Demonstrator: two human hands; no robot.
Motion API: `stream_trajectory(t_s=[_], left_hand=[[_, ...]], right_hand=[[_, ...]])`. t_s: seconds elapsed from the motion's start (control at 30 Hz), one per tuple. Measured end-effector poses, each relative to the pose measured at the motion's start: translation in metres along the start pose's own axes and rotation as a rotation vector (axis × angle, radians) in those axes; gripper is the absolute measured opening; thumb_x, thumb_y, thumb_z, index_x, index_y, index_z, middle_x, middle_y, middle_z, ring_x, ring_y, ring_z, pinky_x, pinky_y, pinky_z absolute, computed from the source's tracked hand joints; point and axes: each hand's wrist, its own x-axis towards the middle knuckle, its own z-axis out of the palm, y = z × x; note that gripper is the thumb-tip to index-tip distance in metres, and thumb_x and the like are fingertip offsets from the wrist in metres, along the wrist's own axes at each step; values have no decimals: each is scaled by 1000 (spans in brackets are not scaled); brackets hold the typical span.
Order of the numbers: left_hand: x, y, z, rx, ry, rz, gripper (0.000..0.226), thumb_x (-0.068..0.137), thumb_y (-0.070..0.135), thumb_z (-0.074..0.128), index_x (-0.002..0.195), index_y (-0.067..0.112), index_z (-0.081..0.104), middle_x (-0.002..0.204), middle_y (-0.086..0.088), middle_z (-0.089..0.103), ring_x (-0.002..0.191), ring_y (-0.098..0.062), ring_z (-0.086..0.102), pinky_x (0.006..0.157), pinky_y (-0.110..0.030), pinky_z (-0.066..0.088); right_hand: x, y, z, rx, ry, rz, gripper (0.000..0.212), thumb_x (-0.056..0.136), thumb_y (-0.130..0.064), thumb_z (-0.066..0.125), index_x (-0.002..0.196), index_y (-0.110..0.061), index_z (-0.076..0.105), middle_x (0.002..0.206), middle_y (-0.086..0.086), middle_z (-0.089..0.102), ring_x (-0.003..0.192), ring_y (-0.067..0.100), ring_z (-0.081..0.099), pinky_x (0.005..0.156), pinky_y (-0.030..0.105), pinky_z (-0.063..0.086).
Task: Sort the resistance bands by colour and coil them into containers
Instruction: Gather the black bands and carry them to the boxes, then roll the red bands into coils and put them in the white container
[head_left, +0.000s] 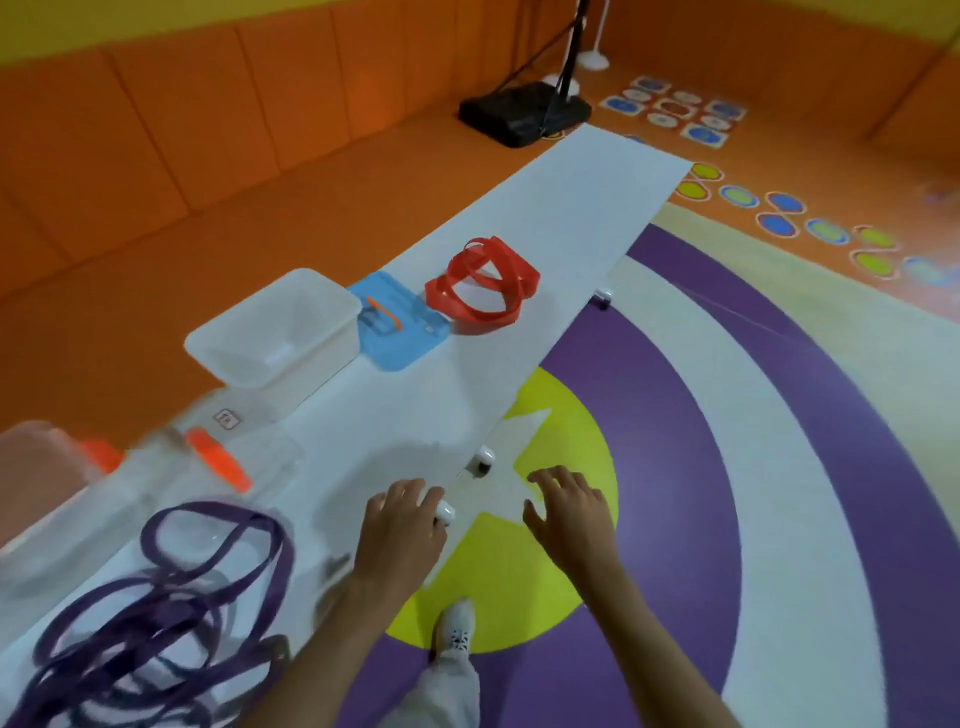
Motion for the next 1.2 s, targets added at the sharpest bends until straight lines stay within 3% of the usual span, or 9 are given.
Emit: stream_trajectory(t_s=[0.17, 0.33, 0.57, 0.83, 0.93, 1.0, 1.1, 1.2], left_hand=[[112, 5, 5, -36, -30, -6, 43, 103, 35, 58, 145, 25, 60, 149, 1, 57, 143, -24, 49, 113, -44, 41], [210, 6, -2, -18, -18, -16, 45, 105, 39, 46, 149, 31, 51, 149, 7, 52, 143, -18, 44, 114, -36, 36], [329, 3, -3, -69, -51, -159, 48, 105, 38, 50, 152, 27, 50, 152, 3, 51, 142, -22, 45, 111, -40, 38], [446, 27, 19, -547, -37, -541, 49, 102, 22, 63, 149, 20, 53, 148, -10, 54, 137, -31, 52, 110, -41, 45], [481, 34, 25, -677, -16, -723, 43, 99, 18, 66, 141, 22, 61, 134, -8, 61, 127, -27, 61, 97, -28, 47], [504, 35, 29, -748, -26, -850, 43, 98, 18, 66, 140, 25, 61, 127, -10, 62, 117, -29, 65, 93, -31, 50], [531, 35, 37, -819, -29, -1027, 51, 99, 15, 61, 148, 28, 55, 128, -17, 60, 118, -39, 62, 98, -41, 54], [551, 37, 45, -868, -12, -1121, 51, 101, 15, 61, 151, 24, 55, 131, -12, 68, 122, -31, 63, 95, -36, 54]], right_hand=[[100, 22, -24, -25, -5, 6, 37, 99, -38, 64, 133, -23, 67, 132, 0, 67, 118, 30, 65, 86, 40, 50], [190, 42, -42, -18, -7, 6, 39, 100, -39, 61, 136, -25, 64, 136, -1, 64, 124, 28, 62, 91, 40, 50], [325, 75, -49, 2, -60, -39, 38, 103, -40, 55, 140, -30, 59, 141, -7, 60, 129, 21, 57, 97, 35, 48], [482, 118, -31, 67, -224, -103, 49, 103, -37, 59, 150, -26, 52, 144, -1, 58, 129, 26, 58, 95, 42, 54], [545, 133, -28, 107, -309, -90, 56, 102, -37, 62, 153, -22, 43, 138, 5, 56, 126, 31, 57, 91, 46, 55], [583, 138, -22, 159, -355, -85, 61, 100, -35, 66, 154, -21, 41, 139, 7, 53, 126, 35, 56, 92, 48, 54], [629, 137, -13, 277, -427, -28, 59, 99, -33, 66, 153, -25, 43, 141, 11, 52, 128, 43, 53, 96, 51, 52], [662, 135, -1, 450, -491, 81, 61, 95, -31, 71, 149, -21, 45, 142, 15, 53, 134, 44, 50, 104, 54, 48]])
